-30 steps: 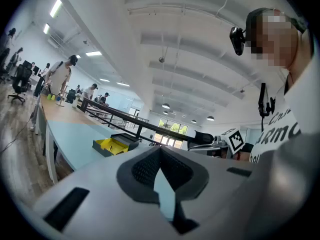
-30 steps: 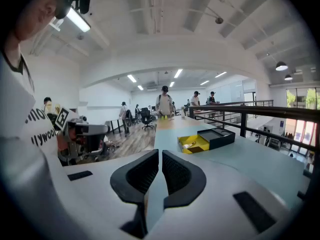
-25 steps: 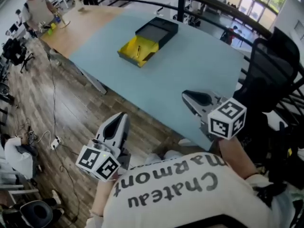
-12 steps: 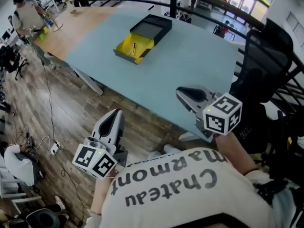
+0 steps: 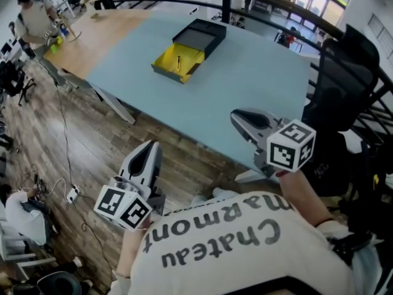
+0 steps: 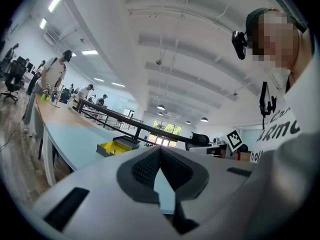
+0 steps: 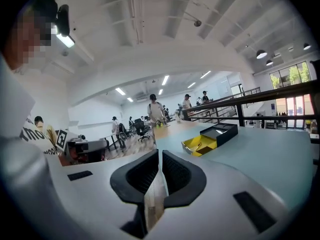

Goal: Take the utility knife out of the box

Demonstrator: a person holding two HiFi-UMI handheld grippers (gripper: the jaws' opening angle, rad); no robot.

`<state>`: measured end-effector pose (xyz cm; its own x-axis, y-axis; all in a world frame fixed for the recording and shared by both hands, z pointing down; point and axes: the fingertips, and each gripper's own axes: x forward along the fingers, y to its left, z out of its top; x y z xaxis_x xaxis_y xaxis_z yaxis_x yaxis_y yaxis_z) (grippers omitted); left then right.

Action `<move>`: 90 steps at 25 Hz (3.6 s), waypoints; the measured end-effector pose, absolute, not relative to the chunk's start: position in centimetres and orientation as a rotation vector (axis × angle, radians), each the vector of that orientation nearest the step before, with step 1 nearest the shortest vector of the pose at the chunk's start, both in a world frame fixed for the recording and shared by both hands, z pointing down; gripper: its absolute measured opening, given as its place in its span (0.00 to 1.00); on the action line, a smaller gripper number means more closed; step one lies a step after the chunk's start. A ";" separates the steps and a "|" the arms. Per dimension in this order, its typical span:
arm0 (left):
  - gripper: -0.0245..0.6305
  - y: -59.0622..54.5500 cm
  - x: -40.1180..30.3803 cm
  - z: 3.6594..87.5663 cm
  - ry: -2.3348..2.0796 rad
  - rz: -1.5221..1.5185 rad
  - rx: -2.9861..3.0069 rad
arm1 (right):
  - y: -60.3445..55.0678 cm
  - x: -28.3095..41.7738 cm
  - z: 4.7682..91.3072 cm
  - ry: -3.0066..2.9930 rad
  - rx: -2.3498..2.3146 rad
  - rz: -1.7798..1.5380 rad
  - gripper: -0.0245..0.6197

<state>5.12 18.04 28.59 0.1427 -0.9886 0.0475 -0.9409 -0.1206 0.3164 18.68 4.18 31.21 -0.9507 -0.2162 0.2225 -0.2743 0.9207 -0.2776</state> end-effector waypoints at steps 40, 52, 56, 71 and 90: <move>0.04 -0.7 -6.1 38.1 -1.725 -0.175 1.965 | -13.6 5.7 42.8 -2.699 0.315 0.694 0.11; 0.04 -8.3 -10.2 39.2 -1.554 -0.062 2.117 | -16.2 5.5 43.9 -2.661 0.571 0.712 0.11; 0.04 -10.9 -12.3 39.2 -1.426 0.000 2.213 | -17.2 4.1 44.3 -2.609 0.732 0.748 0.11; 0.04 -16.7 -21.7 38.6 -1.115 0.044 2.370 | -19.8 -7.7 42.9 -2.589 0.951 0.877 0.11; 0.04 -19.3 -27.3 41.8 -1.070 0.160 2.393 | -23.5 -13.6 47.6 -2.228 0.887 0.796 0.12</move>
